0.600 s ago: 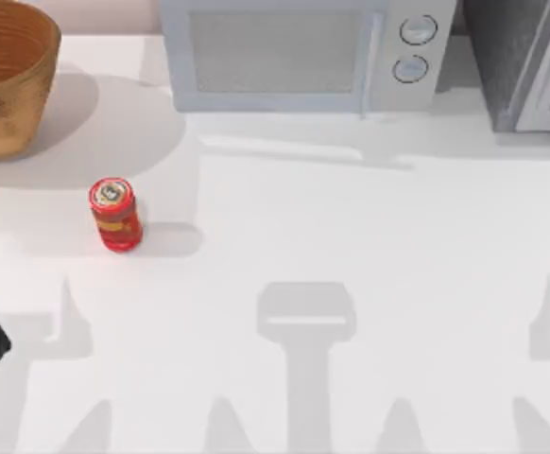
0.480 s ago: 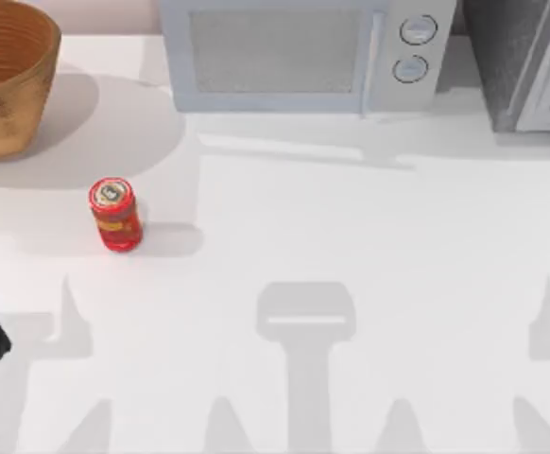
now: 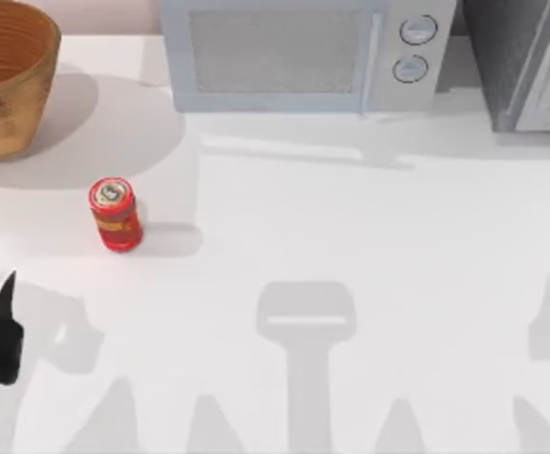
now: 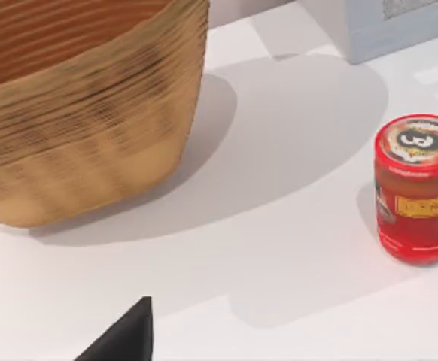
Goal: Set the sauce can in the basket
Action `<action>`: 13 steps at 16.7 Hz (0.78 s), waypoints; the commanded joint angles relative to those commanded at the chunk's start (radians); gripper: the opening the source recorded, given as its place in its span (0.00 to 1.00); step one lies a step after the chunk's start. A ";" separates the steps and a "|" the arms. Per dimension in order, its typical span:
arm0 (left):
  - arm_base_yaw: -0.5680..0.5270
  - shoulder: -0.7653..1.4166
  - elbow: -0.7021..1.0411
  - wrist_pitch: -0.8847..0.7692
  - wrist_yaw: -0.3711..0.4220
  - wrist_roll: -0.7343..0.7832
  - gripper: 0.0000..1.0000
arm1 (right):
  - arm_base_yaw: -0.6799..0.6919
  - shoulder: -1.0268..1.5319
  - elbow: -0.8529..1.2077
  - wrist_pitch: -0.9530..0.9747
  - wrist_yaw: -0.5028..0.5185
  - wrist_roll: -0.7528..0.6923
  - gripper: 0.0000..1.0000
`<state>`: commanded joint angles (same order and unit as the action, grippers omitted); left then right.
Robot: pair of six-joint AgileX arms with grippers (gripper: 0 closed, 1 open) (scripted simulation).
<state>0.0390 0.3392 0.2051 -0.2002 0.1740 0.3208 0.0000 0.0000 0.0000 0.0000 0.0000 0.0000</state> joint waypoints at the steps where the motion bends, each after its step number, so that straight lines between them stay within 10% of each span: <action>1: 0.009 0.081 0.049 -0.048 0.041 0.076 1.00 | 0.000 0.000 0.000 0.000 0.000 0.000 1.00; 13: 0.157 1.323 0.810 -0.787 0.676 1.243 1.00 | 0.000 0.000 0.000 0.000 0.000 0.000 1.00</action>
<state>0.1959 1.6622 1.0149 -0.9868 0.8503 1.5639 0.0000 0.0000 0.0000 0.0000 0.0000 0.0000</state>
